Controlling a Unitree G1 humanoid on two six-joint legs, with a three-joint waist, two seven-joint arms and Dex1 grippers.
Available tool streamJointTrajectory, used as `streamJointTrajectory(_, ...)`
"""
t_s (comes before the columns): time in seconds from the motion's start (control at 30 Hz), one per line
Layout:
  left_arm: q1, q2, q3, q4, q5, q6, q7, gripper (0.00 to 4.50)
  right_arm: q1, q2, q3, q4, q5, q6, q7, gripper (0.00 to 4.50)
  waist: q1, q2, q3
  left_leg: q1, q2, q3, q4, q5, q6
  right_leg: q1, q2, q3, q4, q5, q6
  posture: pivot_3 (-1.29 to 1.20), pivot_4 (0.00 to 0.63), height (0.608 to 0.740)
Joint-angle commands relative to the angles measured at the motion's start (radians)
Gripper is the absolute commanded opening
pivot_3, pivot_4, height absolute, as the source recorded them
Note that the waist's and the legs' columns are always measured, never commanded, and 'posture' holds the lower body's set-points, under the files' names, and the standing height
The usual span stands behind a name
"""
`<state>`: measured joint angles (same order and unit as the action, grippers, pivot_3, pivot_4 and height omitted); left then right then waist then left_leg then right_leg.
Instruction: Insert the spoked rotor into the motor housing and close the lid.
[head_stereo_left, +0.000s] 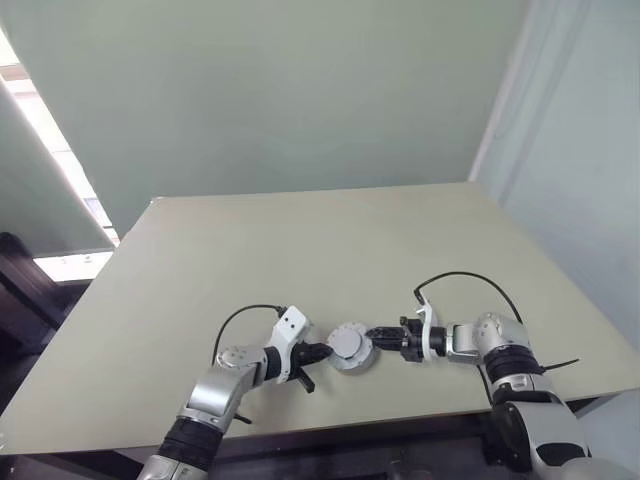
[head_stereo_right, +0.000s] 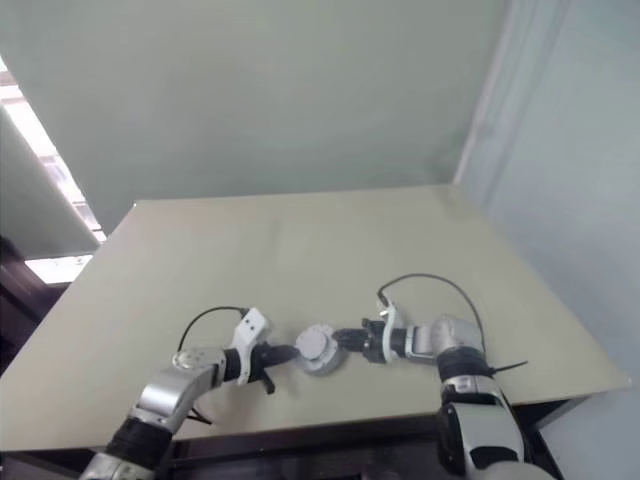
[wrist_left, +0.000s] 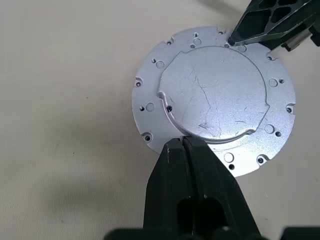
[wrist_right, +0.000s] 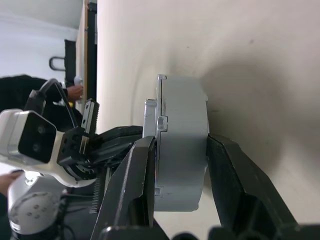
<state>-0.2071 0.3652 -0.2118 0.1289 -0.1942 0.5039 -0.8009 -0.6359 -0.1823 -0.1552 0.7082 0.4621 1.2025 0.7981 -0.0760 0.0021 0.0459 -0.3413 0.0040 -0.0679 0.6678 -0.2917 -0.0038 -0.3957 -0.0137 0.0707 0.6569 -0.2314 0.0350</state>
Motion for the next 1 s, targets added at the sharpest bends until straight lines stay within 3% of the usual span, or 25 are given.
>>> streamJointTrajectory(0.03,-0.005,-0.015,-0.021,-0.003,0.006,-0.003,0.0,0.0,0.02,0.017,0.059,-0.048,-0.014,-0.037,0.0,1.25,0.0,0.0,0.0,0.0,0.0,0.0,0.0,0.0,0.0,0.0,0.0,0.0,0.0,0.0,0.0,0.0,0.0,0.74)
streamJointTrajectory(0.13,-0.01,-0.019,-0.02,0.004,0.009,-0.01,0.004,0.0,0.037,0.013,0.084,-0.07,-0.022,-0.058,0.005,1.25,0.0,0.0,0.0,0.001,0.0,0.0,0.0,0.0,0.0,0.0,0.0,0.0,0.0,0.0,0.0,0.0,0.0,0.74)
streamJointTrajectory(0.23,-0.008,-0.028,-0.007,-0.005,-0.003,0.006,0.01,0.56,0.038,0.014,0.078,-0.064,-0.014,-0.051,-0.003,1.25,0.0,0.0,0.0,0.001,0.0,0.0,0.0,0.0,0.0,0.001,0.0,0.0,0.0,0.0,0.0,0.0,0.0,0.74)
streamJointTrajectory(0.47,-0.024,-0.028,0.029,0.006,-0.011,0.034,0.024,2.99,0.03,0.017,0.069,-0.049,-0.011,-0.044,-0.015,1.25,0.0,0.0,0.0,0.001,0.0,0.0,-0.001,0.0,0.001,0.0,0.0,0.0,0.0,0.0,0.0,0.0,0.0,0.74)
streamJointTrajectory(0.6,-0.037,-0.035,0.138,0.001,-0.092,0.119,0.037,4.41,0.022,0.027,0.036,-0.029,0.006,-0.021,-0.036,1.25,-0.001,0.0,0.0,0.0,0.0,0.0,-0.001,0.0,0.001,-0.001,0.0,0.0,0.0,0.0,0.0,0.0,0.0,0.74)
streamJointTrajectory(0.9,-0.05,-0.055,0.397,-0.013,-0.361,0.436,0.077,4.47,0.026,0.065,-0.077,-0.008,0.073,0.016,-0.077,1.25,-0.032,-0.001,0.0,-0.003,0.002,0.0,-0.003,0.0,0.001,-0.006,0.002,0.001,0.0,0.0,0.0,0.0,0.0,0.74)
streamJointTrajectory(1.0,-0.054,-0.107,0.505,-0.02,-0.476,0.53,0.136,4.47,0.034,0.093,-0.138,-0.024,0.12,0.021,-0.089,1.25,-0.032,-0.001,0.0,-0.004,0.002,0.0,-0.004,0.0,0.001,-0.007,0.002,0.001,0.0,0.0,0.0,0.0,0.0,0.74)
